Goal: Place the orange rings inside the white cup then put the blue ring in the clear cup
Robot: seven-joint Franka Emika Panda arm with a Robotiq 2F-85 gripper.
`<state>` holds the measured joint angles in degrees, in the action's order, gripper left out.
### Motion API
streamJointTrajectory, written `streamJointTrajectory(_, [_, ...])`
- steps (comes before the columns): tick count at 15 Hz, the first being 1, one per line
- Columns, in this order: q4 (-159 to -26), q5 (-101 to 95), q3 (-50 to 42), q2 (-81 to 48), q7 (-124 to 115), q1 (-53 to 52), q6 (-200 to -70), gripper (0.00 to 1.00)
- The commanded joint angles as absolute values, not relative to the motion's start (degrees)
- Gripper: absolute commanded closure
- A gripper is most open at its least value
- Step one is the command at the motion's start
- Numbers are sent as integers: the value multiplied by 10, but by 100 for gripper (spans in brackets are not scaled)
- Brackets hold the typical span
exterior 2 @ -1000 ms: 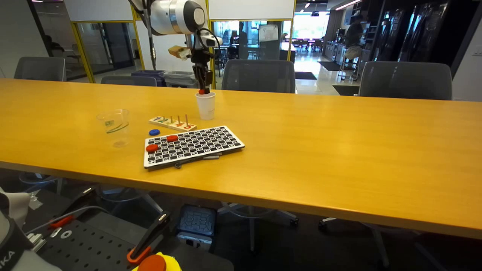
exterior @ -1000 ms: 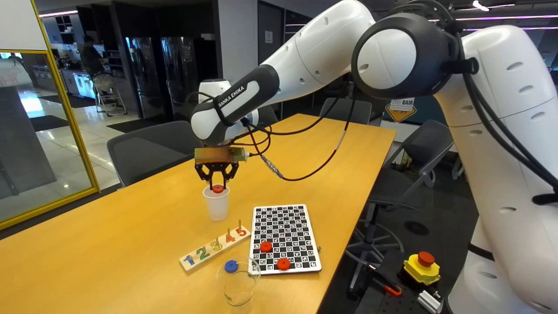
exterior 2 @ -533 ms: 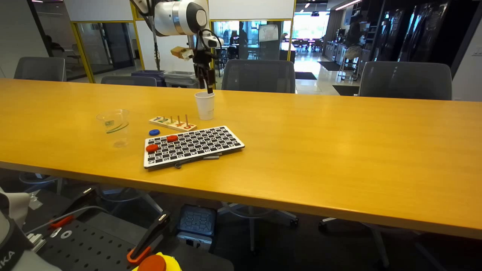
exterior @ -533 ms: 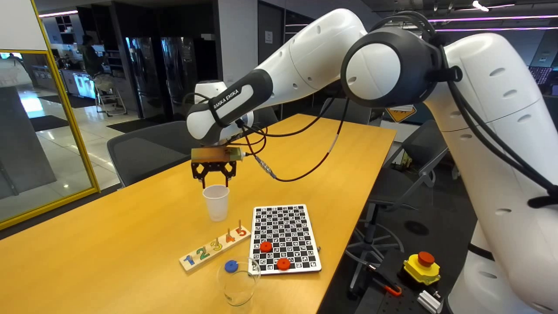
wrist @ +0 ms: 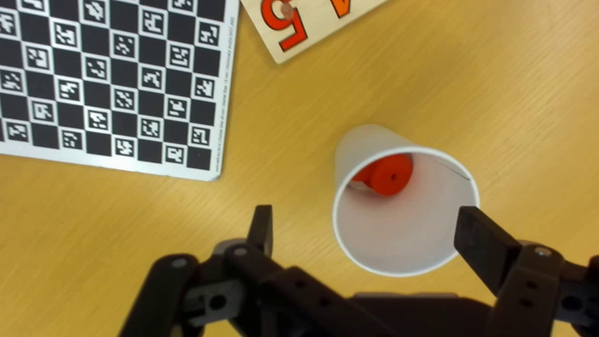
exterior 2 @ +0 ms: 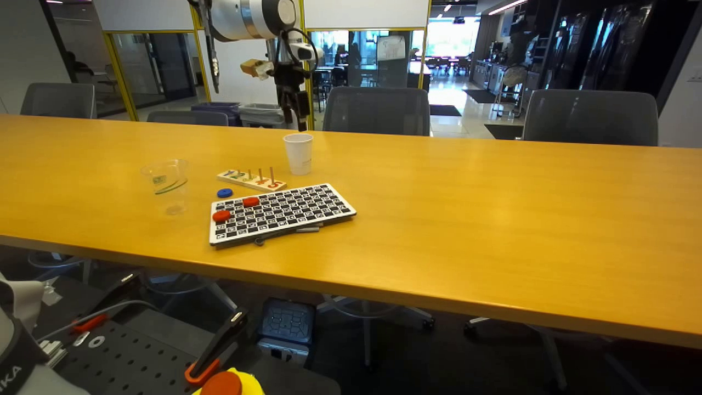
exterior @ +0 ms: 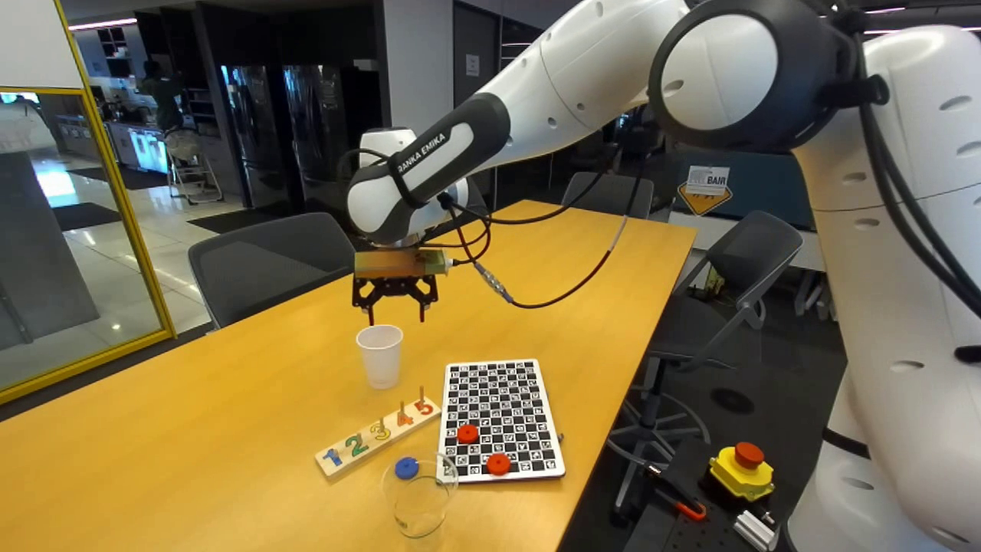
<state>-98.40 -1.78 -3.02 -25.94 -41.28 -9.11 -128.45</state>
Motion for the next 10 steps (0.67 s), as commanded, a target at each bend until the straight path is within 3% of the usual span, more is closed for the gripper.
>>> streamJointTrajectory(1, [-1126,-25,-33,-167,-419,-92,-1327,0])
streamJointTrajectory(10, [-1303,-44,-23,-108,-374,-80,-1390,0])
